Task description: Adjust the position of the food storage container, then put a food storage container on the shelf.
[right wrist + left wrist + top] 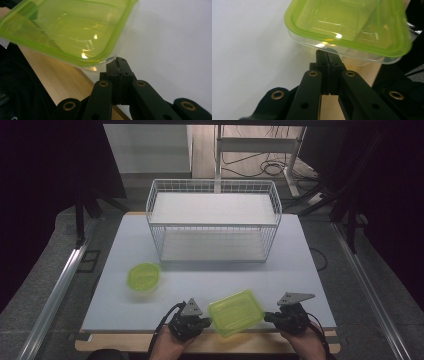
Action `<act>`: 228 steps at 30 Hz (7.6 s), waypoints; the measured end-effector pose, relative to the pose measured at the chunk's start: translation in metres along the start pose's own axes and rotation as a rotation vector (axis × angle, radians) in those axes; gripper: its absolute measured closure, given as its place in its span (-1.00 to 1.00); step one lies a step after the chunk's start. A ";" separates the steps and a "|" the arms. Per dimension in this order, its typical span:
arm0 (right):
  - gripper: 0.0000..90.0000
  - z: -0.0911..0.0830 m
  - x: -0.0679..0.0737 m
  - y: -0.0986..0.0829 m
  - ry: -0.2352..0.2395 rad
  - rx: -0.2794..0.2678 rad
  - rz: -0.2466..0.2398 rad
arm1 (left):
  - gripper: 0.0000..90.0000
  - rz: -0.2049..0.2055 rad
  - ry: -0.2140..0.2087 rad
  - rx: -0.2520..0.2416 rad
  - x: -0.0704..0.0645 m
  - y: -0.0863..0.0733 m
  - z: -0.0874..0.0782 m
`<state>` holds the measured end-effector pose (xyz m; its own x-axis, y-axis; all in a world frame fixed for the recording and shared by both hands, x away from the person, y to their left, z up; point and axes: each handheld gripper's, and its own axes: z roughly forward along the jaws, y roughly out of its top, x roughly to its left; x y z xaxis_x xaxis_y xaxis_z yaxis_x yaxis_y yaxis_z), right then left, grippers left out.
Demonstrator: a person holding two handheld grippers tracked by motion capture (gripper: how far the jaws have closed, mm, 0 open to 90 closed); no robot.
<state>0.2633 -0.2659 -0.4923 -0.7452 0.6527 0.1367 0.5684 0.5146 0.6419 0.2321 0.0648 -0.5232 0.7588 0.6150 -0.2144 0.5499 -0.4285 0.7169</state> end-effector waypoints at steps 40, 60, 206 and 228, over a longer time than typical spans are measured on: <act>0.98 -0.005 0.049 -0.003 0.183 0.031 -0.075 | 0.99 -0.003 -0.089 0.040 -0.020 -0.022 -0.036; 0.98 0.019 0.035 0.022 0.160 0.006 -0.113 | 0.99 0.028 -0.020 0.037 0.002 0.005 -0.020; 0.79 -0.023 -0.050 0.154 0.334 -0.247 0.322 | -0.91 0.098 0.245 -0.111 0.034 -0.036 -0.050; 0.79 -0.048 -0.054 0.228 0.290 -0.328 0.299 | -0.91 0.110 0.241 -0.111 0.033 -0.036 -0.048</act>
<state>0.4163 -0.2102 -0.3175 -0.6596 0.5397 0.5231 0.6667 0.0987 0.7388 0.2202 0.1322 -0.5241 0.6996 0.7141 0.0231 0.4173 -0.4347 0.7981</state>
